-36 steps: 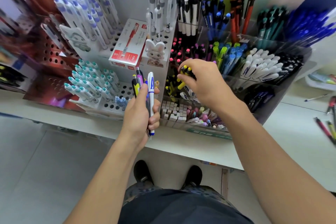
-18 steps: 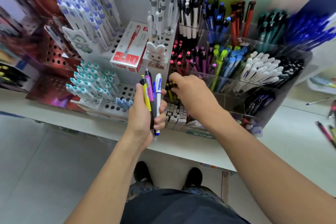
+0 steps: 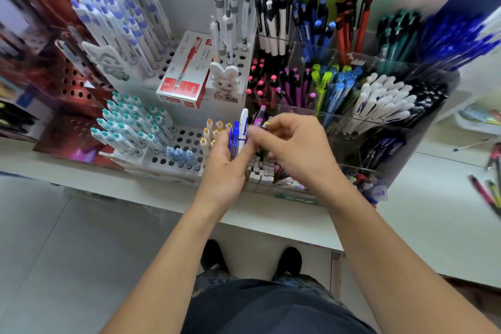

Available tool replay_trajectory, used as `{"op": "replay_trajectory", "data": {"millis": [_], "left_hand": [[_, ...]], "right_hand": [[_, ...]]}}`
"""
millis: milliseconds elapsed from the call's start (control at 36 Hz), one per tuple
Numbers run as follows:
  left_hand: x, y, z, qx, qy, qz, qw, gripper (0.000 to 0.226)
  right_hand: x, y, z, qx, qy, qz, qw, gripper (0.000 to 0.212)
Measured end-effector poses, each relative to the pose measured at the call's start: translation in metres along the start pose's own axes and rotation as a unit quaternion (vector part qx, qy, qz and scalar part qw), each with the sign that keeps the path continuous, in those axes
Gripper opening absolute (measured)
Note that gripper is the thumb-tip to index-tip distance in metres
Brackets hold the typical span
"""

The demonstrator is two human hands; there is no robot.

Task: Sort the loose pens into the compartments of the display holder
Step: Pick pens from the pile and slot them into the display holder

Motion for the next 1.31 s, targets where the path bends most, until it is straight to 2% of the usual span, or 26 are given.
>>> {"op": "replay_trajectory", "data": {"millis": [111, 222, 278, 333, 389, 417, 472, 611, 750, 861, 972, 1028, 1111, 1167, 1250, 1306], "left_hand": [[0.003, 0.0, 0.0, 0.012, 0.002, 0.003, 1.0, 0.013], [0.001, -0.002, -0.005, -0.022, -0.049, -0.022, 0.998, 0.031], [-0.004, 0.0, -0.011, -0.049, -0.074, -0.002, 0.996, 0.033], [-0.009, 0.003, -0.016, -0.065, -0.1, 0.015, 0.993, 0.026], [-0.012, 0.005, -0.017, -0.07, -0.107, 0.009, 0.992, 0.023], [-0.014, 0.005, -0.017, -0.066, -0.099, 0.009, 0.993, 0.023], [-0.016, 0.005, -0.017, -0.061, -0.084, 0.004, 0.995, 0.023], [-0.013, 0.004, -0.017, -0.074, -0.08, -0.019, 0.994, 0.023], [-0.011, 0.003, -0.015, -0.073, -0.026, -0.019, 0.997, 0.017], [-0.009, 0.004, -0.015, -0.065, -0.003, -0.004, 0.998, 0.021], [-0.008, 0.003, -0.015, -0.061, 0.007, 0.005, 0.998, 0.023], [-0.008, 0.003, -0.015, -0.062, 0.007, 0.007, 0.998, 0.02], [-0.011, 0.005, -0.017, -0.061, 0.011, 0.015, 0.998, 0.015], [-0.013, 0.007, -0.018, -0.061, 0.01, 0.02, 0.998, 0.015], [-0.014, 0.006, -0.017, -0.068, -0.013, 0.015, 0.997, 0.022], [-0.013, 0.005, -0.018, -0.08, -0.053, 0.005, 0.995, 0.028]], "right_hand": [[0.011, -0.001, 0.011, 0.078, 0.131, -0.025, 0.988, 0.021], [0.01, -0.004, 0.009, 0.081, 0.203, -0.017, 0.976, 0.016], [-0.003, -0.003, 0.004, 0.043, 0.183, 0.023, 0.982, 0.014], [-0.029, -0.002, -0.005, -0.031, 0.139, 0.102, 0.985, 0.01], [-0.053, -0.001, -0.015, -0.111, 0.069, 0.176, 0.976, 0.008], [-0.057, 0.0, -0.019, -0.142, 0.025, 0.188, 0.971, 0.007], [-0.048, 0.006, -0.019, -0.174, -0.065, 0.158, 0.97, 0.005], [0.001, 0.02, 0.007, -0.149, -0.188, 0.041, 0.97, 0.021], [0.019, 0.028, 0.011, -0.124, -0.228, 0.003, 0.966, 0.015], [0.009, 0.033, 0.016, -0.071, -0.175, 0.031, 0.982, 0.007], [-0.003, 0.037, 0.019, -0.045, -0.199, 0.016, 0.979, 0.007], [-0.005, 0.037, 0.02, -0.032, -0.223, -0.018, 0.974, 0.004], [0.005, 0.033, 0.021, -0.006, -0.27, -0.088, 0.959, 0.014], [0.012, 0.034, 0.02, -0.003, -0.283, -0.11, 0.953, 0.013], [0.02, 0.034, 0.014, -0.012, -0.303, -0.151, 0.941, 0.028], [0.024, 0.032, 0.011, -0.028, -0.328, -0.179, 0.927, 0.03]]}}
Point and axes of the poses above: each hand's wrist, its own y-axis towards the middle knuckle, its own x-axis out of the palm, z = x × y, the point moved 7 cm from there along y, towards the middle knuckle, and after that the axes turned 12 degrees about -x, right-handed, at the moved point
